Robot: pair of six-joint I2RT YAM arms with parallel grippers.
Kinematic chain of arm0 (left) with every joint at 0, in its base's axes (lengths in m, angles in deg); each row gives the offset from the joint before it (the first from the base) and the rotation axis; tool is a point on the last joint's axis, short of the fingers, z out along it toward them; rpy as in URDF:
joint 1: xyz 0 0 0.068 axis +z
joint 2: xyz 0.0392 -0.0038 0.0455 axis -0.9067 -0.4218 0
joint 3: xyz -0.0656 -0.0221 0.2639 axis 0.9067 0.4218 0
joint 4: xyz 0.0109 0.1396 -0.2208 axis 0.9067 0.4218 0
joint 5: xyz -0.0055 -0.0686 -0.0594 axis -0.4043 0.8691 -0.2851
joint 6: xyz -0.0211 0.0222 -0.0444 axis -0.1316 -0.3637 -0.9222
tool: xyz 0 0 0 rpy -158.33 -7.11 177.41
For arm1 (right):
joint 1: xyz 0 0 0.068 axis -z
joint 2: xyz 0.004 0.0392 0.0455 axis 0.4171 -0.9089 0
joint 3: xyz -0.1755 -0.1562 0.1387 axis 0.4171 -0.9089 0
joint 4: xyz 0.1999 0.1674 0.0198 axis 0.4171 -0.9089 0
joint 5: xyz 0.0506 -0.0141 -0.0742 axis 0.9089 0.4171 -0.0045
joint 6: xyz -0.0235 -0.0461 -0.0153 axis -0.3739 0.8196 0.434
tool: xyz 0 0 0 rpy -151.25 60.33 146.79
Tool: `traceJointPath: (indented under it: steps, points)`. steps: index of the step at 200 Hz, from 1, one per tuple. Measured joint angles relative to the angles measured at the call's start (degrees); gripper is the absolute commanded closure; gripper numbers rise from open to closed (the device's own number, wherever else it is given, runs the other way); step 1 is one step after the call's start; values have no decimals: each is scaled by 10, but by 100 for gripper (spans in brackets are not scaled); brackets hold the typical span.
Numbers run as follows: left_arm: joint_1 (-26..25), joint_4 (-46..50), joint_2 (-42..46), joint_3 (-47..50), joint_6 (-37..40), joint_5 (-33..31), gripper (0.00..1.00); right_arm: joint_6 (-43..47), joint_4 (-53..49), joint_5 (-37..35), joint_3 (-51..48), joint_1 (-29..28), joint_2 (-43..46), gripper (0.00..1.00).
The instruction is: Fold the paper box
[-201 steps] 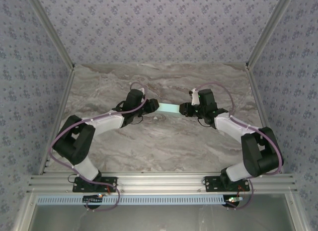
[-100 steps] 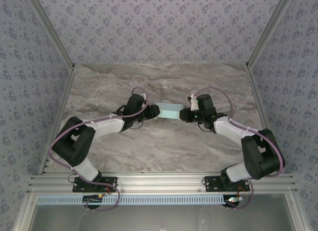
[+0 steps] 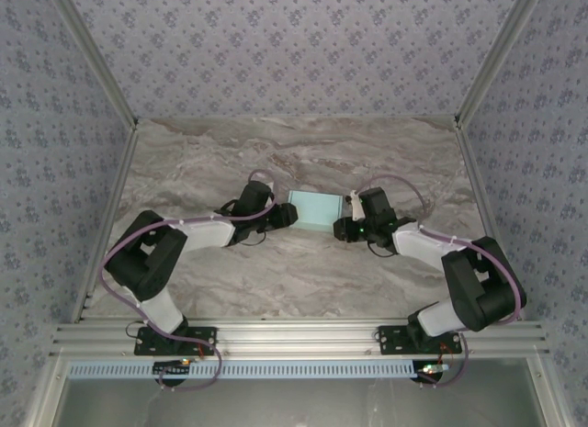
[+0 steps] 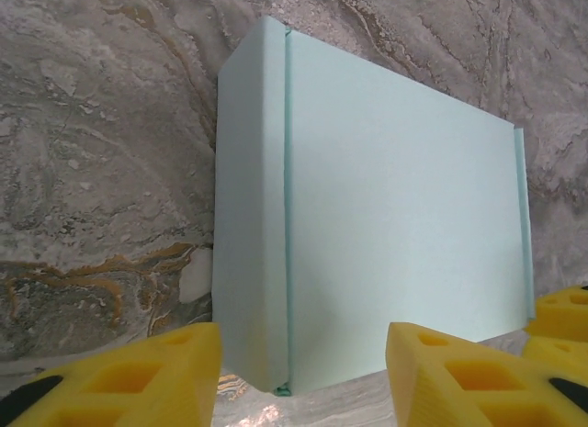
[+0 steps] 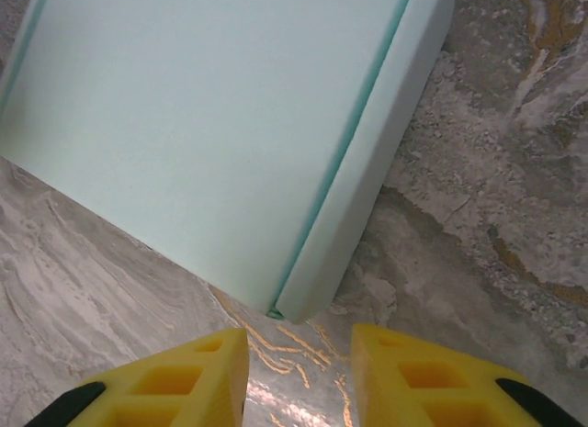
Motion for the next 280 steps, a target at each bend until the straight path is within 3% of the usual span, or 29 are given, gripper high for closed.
traceJointPath:
  steps: [34,79,133,191,280]
  points:
    - [0,8,2,0,18,-11,38,11,-28,-20,2,2,30,49]
    - [6,38,1,-18,49,-16,37,2,-22,-7,32,37,13,46]
    - [24,39,-66,-100,66,11,40,-29,18,54,70,63,-80,48]
    - [34,41,-101,-114,63,40,48,-54,50,92,109,61,-135,56]
    - [95,45,-123,-143,70,48,45,-57,46,94,235,55,-231,55]
